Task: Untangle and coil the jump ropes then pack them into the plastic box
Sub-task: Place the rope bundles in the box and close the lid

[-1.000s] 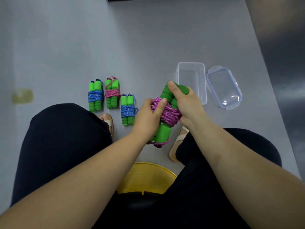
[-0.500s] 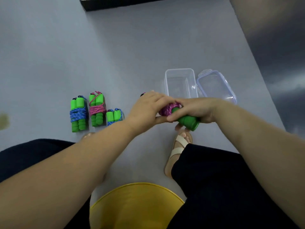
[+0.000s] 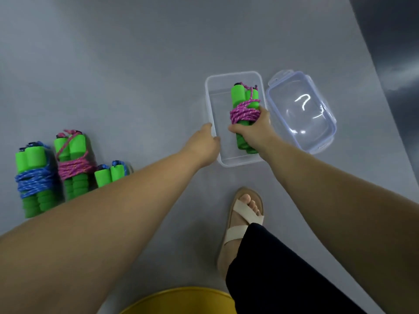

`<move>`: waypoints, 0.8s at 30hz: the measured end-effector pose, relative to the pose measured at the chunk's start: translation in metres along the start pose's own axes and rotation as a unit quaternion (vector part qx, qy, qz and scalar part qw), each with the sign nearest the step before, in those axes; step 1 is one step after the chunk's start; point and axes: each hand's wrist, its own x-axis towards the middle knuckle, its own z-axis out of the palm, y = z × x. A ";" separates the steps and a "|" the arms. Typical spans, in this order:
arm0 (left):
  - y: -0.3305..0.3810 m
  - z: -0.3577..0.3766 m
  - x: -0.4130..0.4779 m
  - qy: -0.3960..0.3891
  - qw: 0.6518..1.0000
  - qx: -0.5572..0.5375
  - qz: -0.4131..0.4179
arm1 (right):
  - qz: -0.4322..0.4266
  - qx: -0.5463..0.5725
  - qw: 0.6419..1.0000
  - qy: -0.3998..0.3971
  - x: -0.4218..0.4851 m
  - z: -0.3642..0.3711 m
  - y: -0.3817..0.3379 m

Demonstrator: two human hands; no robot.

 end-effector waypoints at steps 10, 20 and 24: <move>-0.021 0.016 0.045 0.037 0.991 -0.130 -0.004 | -0.003 -0.121 0.992 -0.027 0.034 0.047 0.047; -0.073 0.004 0.001 0.061 0.992 -0.102 -0.052 | -0.015 -0.170 0.965 -0.201 -0.012 0.056 0.071; -0.087 -0.003 -0.009 0.057 0.989 -0.116 -0.073 | -0.057 -0.279 0.932 -0.226 -0.014 0.068 0.068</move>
